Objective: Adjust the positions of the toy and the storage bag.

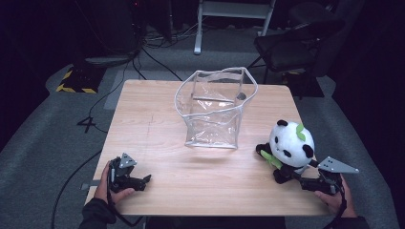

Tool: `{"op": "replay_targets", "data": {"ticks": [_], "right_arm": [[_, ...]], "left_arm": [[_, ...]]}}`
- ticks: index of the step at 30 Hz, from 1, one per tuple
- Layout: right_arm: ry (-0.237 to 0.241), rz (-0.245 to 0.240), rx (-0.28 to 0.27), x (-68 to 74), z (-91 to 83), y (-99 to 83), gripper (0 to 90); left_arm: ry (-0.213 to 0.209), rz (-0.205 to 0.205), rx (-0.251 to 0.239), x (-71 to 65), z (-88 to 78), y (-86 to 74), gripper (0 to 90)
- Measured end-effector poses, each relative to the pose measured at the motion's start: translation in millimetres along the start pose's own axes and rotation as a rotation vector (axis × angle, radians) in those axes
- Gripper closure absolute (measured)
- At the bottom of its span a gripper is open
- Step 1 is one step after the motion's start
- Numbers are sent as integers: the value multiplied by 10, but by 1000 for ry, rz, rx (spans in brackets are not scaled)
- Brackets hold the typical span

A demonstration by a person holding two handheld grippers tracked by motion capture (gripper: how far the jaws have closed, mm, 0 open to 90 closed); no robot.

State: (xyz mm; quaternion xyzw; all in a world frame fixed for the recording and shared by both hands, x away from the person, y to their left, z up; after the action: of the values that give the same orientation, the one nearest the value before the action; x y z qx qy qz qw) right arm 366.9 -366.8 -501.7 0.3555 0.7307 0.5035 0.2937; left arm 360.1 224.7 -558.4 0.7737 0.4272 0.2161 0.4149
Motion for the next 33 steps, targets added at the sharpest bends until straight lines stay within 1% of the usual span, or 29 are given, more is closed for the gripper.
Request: {"op": "replay_targets", "data": {"ticks": [3, 5, 8, 14, 17, 20, 24, 26, 27, 29, 31, 33], "right_arm": [[-4, -2, -4, 7, 31, 7, 182], [-14, 16, 6, 0, 57, 13, 173], [-15, 36, 7, 3, 115, 22, 171], [-32, 27, 15, 38, 237, 61, 170], [-39, 36, 13, 58, 307, 80, 171], [-49, 28, 18, 86, 364, 97, 172], [-53, 35, 18, 126, 443, 126, 173], [-63, 44, 14, 161, 518, 143, 173], [-63, 44, 14, 161, 518, 143, 173], [-72, 50, 18, 197, 571, 155, 173], [-80, 40, 23, 235, 647, 183, 172], [-79, 39, 26, 245, 670, 192, 172]], "left_arm": [[1, 0, 0, 1, 1, 0, 2], [1, 1, -1, 1, 1, 1, 2], [1, 1, -1, 1, 1, 1, 2], [1, 1, -1, 1, 1, 1, 2], [1, 1, 0, 2, 0, 0, 2], [1, 1, 0, 1, 1, 1, 2], [1, -1, 0, 0, 0, 0, 2], [1, 1, -1, 1, 1, 1, 2], [0, 1, 0, 1, 1, 1, 2], [1, -1, 0, 0, 0, 0, 2], [0, 1, -1, 1, 1, 1, 2], [0, 1, 0, 2, 1, 1, 2]]}}
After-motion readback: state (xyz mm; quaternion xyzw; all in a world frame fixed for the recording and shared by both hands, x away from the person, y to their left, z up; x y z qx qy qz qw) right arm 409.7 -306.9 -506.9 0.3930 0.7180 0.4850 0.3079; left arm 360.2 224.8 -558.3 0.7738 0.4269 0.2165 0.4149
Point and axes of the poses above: each handheld gripper's, and its own axes: z roughly forward along the jaws, y roughly out of its top, x roughly to its left, the point moved 6 cm from there along z, roughly forward along the jaws, and after that the axes turned 14 degrees about -x, right-handed, at the moved point
